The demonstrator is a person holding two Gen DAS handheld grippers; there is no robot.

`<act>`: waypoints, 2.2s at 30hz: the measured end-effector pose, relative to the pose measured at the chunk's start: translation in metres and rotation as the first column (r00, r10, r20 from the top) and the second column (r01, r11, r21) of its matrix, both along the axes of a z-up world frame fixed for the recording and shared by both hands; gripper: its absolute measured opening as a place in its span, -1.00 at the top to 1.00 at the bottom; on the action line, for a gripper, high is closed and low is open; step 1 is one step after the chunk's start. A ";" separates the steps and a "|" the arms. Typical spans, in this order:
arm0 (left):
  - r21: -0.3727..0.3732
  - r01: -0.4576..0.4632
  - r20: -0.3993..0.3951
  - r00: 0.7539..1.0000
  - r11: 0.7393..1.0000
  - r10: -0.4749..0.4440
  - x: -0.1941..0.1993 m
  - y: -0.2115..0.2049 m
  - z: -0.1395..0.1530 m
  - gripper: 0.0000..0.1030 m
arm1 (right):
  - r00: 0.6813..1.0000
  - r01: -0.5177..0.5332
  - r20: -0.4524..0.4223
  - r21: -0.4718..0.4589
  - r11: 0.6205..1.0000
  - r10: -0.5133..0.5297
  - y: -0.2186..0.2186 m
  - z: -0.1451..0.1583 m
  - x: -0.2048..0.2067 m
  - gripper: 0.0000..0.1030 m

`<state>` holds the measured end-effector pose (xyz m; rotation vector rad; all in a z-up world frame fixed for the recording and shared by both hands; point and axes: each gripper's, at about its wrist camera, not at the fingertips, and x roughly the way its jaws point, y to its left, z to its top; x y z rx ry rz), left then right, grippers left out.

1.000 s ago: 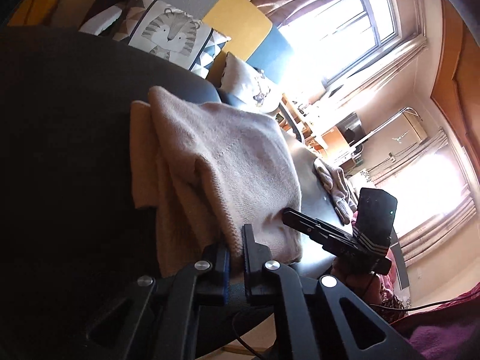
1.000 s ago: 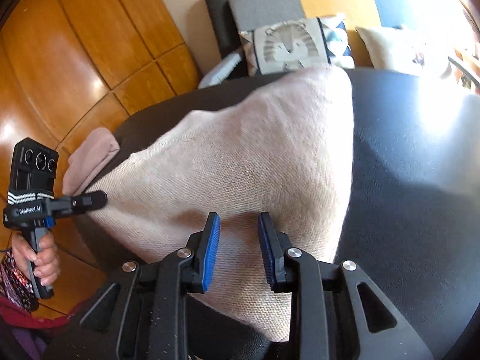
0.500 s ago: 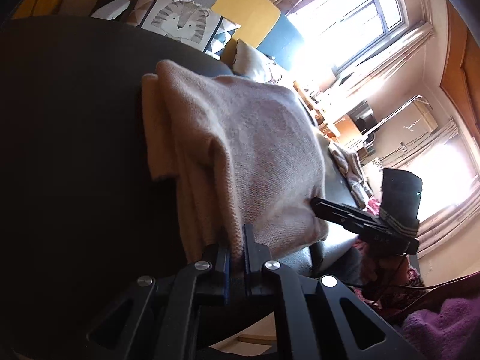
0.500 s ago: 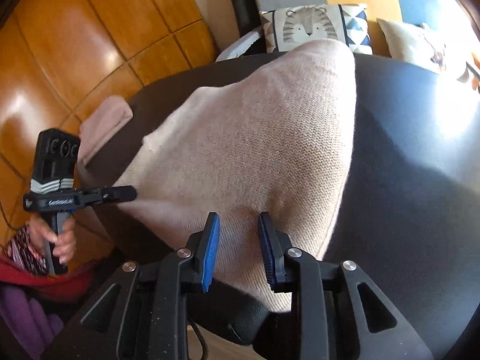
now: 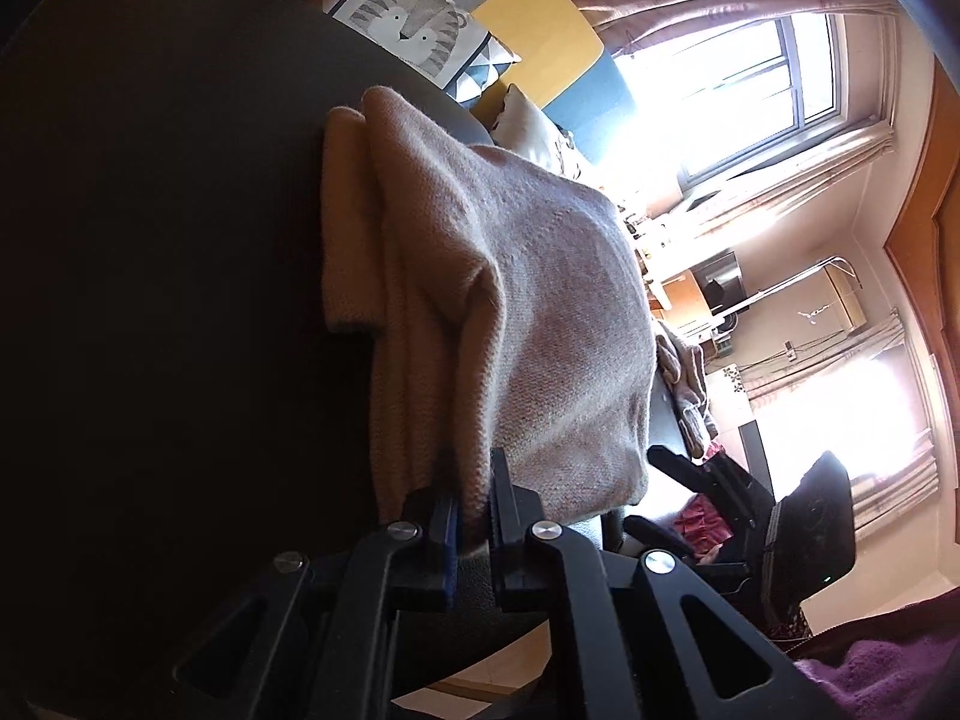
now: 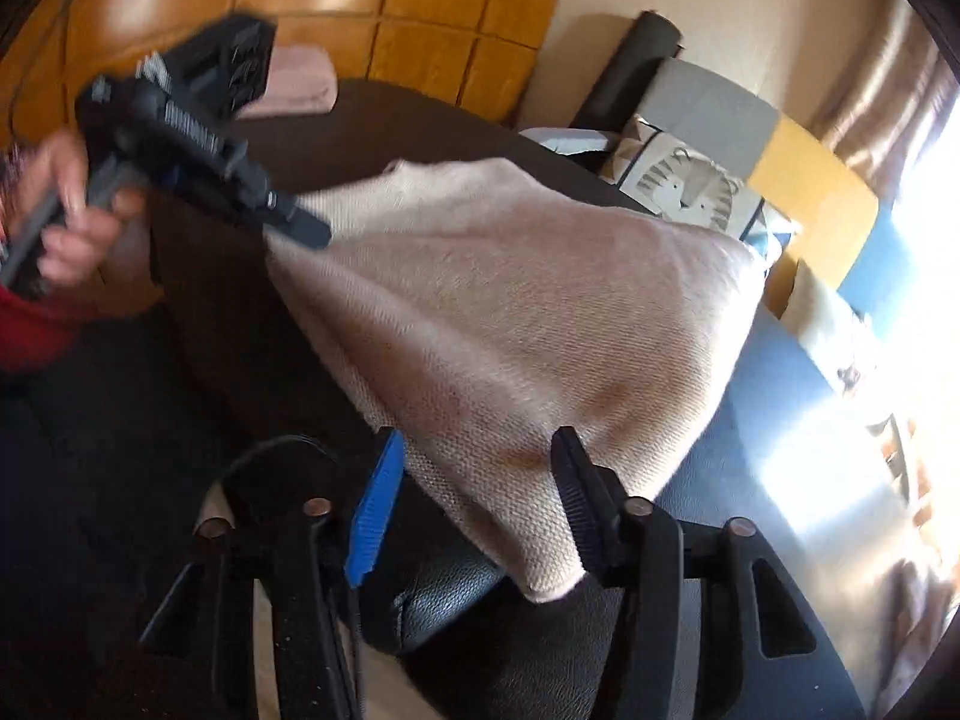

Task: Fold clothes

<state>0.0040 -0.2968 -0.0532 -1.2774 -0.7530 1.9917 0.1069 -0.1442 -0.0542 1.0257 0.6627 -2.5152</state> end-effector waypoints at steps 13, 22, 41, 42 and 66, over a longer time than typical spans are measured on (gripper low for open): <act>0.017 0.046 -0.054 0.998 0.999 -0.045 0.008 0.007 0.025 0.87 | 1.000 0.025 -0.001 -0.102 0.994 -0.026 0.016 0.015 0.007 0.87; -0.015 0.004 0.017 1.000 1.000 -0.004 0.018 0.000 -0.011 0.84 | 0.997 0.020 0.075 -0.092 0.996 -0.013 0.023 -0.012 0.001 0.87; 0.015 -0.017 0.002 1.000 1.000 0.017 0.024 -0.008 -0.016 0.81 | 0.929 0.355 0.056 -0.420 0.835 -0.367 0.106 0.051 -0.090 0.46; 0.016 -0.019 0.002 1.000 1.000 0.019 0.024 -0.008 -0.016 0.81 | 0.922 0.371 0.064 -0.426 0.825 -0.382 0.108 0.047 -0.102 0.46; 0.004 -0.031 -0.008 0.999 1.000 0.031 0.033 -0.012 -0.013 0.81 | 0.902 0.407 0.110 -0.537 0.739 -0.417 0.129 0.030 -0.157 0.42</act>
